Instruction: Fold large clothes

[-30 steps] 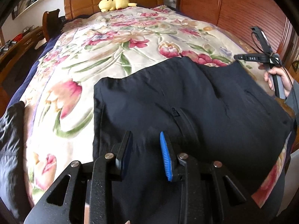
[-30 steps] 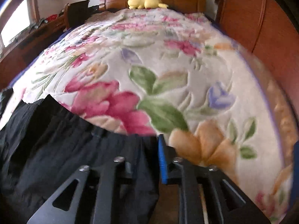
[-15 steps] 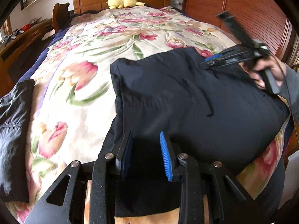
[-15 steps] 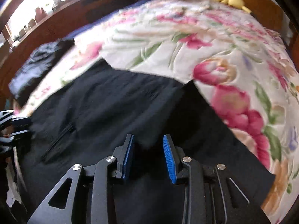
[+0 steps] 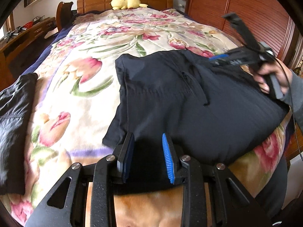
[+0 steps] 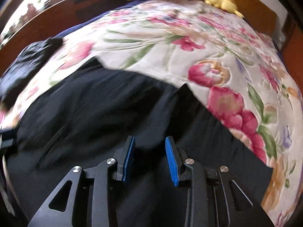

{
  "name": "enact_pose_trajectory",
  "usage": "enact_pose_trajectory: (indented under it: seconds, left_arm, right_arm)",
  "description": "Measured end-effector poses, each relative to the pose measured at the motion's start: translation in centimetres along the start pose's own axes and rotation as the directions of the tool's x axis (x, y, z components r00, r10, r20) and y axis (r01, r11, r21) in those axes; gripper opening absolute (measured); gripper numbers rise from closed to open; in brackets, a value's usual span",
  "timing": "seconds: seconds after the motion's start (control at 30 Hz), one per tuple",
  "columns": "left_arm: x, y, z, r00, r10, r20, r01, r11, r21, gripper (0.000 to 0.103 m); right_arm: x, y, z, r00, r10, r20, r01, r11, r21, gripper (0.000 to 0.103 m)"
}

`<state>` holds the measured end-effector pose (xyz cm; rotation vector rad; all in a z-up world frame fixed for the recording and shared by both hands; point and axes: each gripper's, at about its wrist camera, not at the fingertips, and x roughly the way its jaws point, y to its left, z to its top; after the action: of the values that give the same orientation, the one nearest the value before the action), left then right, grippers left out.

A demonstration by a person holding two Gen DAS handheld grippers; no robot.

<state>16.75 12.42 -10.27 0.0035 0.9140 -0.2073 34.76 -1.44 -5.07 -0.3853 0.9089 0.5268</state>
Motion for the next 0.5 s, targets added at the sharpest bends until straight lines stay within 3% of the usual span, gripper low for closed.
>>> enact_pose_trajectory:
  seconds: [0.1,0.2,0.5]
  left_arm:
    - [-1.1,0.4,-1.4,1.000,-0.004,0.001,0.004,1.000,-0.014,0.031]
    - [-2.0,0.5,-2.4,1.000,0.008,0.001,-0.008,1.000,-0.022,0.031]
    - [-1.6,0.3,-3.3,0.998,0.054,-0.019,-0.054,0.999,-0.005,0.032]
  right_arm:
    - [-1.3,1.8,-2.0,1.000,-0.008,-0.025,0.007,0.999,-0.044,0.033]
    - [0.2,2.7,-3.1,0.997,-0.038,-0.068,0.034,0.998,-0.059,0.033]
    - [-3.3,5.3,-6.1,0.999,-0.045,0.031,0.047,0.996,-0.072,0.033]
